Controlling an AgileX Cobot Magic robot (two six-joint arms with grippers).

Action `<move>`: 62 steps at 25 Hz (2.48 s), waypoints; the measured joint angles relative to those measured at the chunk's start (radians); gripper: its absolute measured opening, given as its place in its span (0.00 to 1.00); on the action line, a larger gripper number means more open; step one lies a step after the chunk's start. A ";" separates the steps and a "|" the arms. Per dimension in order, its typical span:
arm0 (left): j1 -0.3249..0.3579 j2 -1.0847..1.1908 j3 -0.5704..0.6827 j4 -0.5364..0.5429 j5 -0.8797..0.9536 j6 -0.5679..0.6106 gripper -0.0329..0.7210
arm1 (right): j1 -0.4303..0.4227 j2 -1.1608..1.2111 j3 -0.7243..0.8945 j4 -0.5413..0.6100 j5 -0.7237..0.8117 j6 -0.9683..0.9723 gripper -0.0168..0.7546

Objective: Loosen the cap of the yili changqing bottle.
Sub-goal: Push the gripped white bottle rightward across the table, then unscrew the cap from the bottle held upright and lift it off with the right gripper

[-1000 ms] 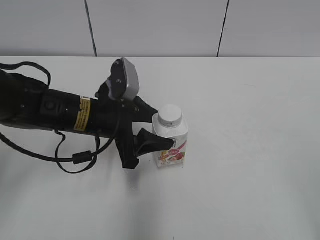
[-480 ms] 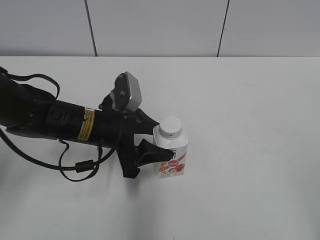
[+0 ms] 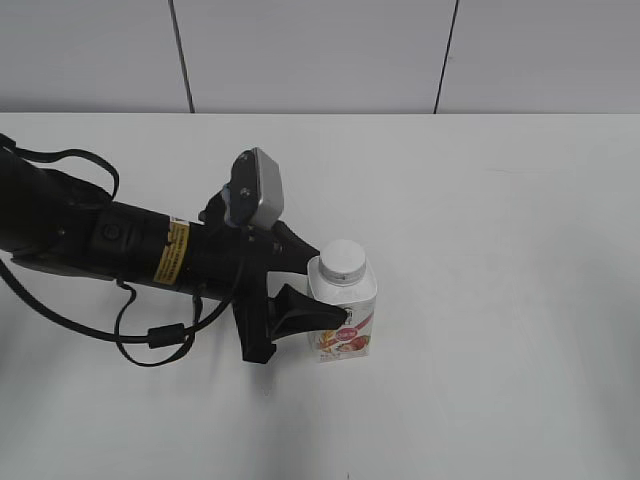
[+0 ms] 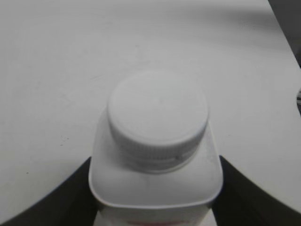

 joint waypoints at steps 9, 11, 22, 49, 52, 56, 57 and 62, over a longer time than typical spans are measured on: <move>0.000 -0.005 -0.007 0.035 0.012 -0.003 0.61 | 0.018 0.426 -0.237 0.070 0.076 -0.257 0.78; 0.000 -0.005 -0.007 0.036 0.011 -0.004 0.61 | 0.058 0.487 -0.286 0.085 0.087 -0.303 0.78; 0.000 -0.005 -0.007 0.036 0.014 -0.034 0.61 | 0.302 0.776 -0.461 0.085 0.092 -0.368 0.78; 0.000 -0.005 -0.007 0.036 0.014 -0.035 0.61 | 0.448 1.099 -0.534 0.272 -0.142 -0.936 0.78; 0.000 -0.005 -0.007 0.036 0.014 -0.035 0.61 | 0.448 1.133 -0.570 0.275 -0.135 -0.946 0.78; 0.000 -0.005 -0.007 0.037 0.014 -0.035 0.61 | 0.475 1.177 -0.610 0.266 -0.126 -0.976 0.78; 0.000 -0.005 -0.007 0.037 0.014 -0.035 0.61 | 0.486 1.185 -0.616 0.266 -0.125 -0.980 0.78; 0.000 -0.006 -0.007 0.040 0.015 -0.036 0.61 | 0.529 1.234 -0.624 0.266 -0.128 -0.983 0.78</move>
